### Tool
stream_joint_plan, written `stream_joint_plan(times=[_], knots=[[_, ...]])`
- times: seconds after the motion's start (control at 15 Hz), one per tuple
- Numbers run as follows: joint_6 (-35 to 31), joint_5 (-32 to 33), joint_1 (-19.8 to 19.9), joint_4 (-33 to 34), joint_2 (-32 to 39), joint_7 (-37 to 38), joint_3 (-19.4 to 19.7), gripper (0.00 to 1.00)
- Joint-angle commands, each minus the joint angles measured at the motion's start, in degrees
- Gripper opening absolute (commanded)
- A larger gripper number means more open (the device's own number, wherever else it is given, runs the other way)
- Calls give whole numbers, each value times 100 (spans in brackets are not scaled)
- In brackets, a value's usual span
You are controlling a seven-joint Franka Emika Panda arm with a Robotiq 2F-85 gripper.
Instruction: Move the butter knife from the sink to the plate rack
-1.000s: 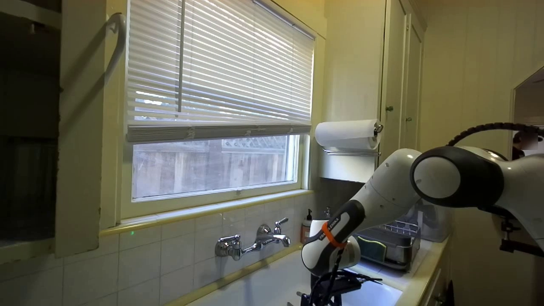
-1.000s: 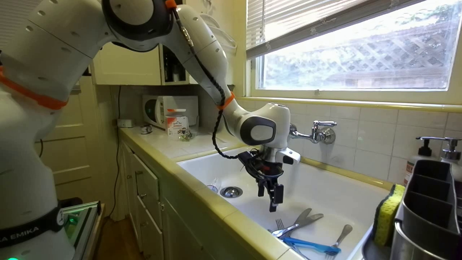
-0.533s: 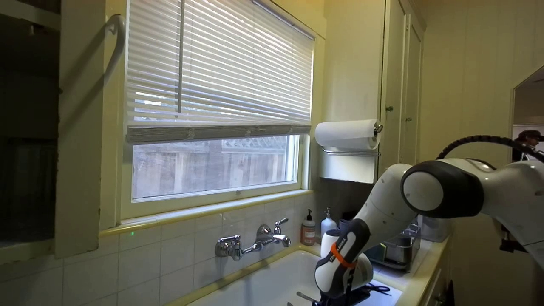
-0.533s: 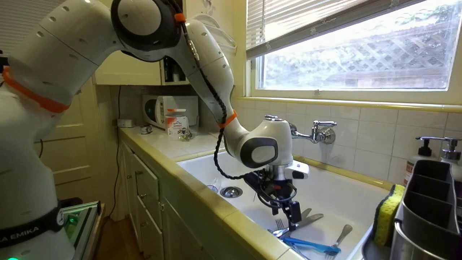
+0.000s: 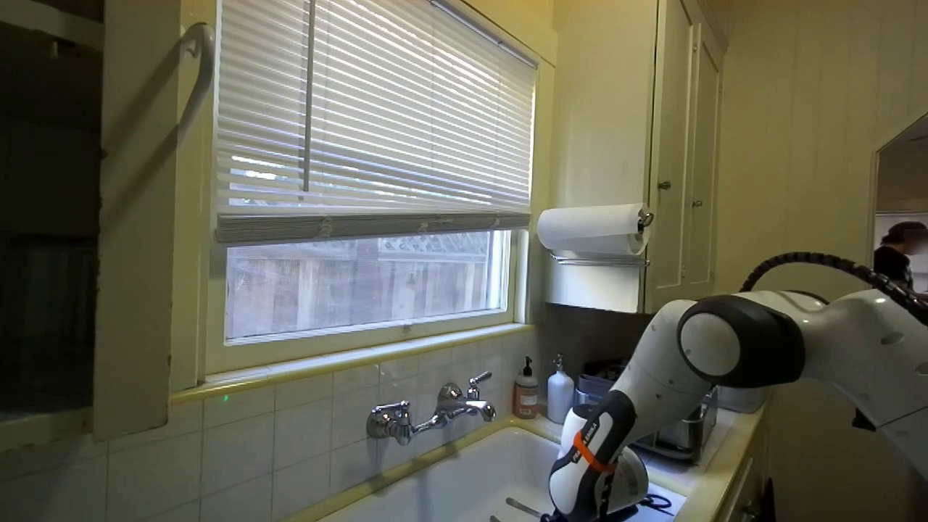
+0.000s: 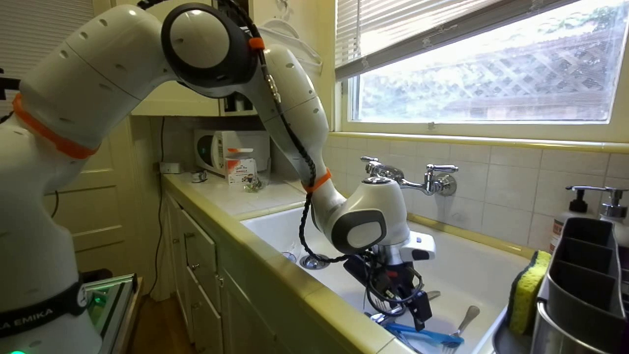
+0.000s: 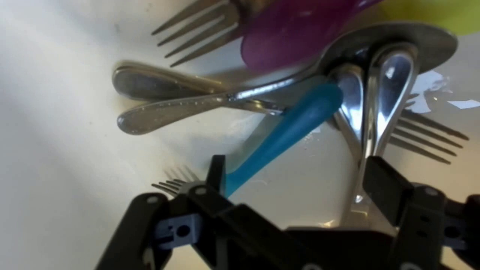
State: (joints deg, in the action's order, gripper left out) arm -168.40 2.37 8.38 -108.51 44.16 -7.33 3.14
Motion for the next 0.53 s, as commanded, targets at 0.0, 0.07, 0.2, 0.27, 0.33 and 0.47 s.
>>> stream_joint_plan(times=[0.0,0.07,0.2,0.27,0.33,0.47], knots=[[120,22,179,251,37,-246,-333,95],[109,45,160,288,21,-300,-387,97],[354,95,31,433,-2,-355,-451,98],[469,90,-14,502,-3,-362,-502,95],[612,92,-72,579,4,-366,-520,91],[995,92,-262,724,23,-235,-462,79]])
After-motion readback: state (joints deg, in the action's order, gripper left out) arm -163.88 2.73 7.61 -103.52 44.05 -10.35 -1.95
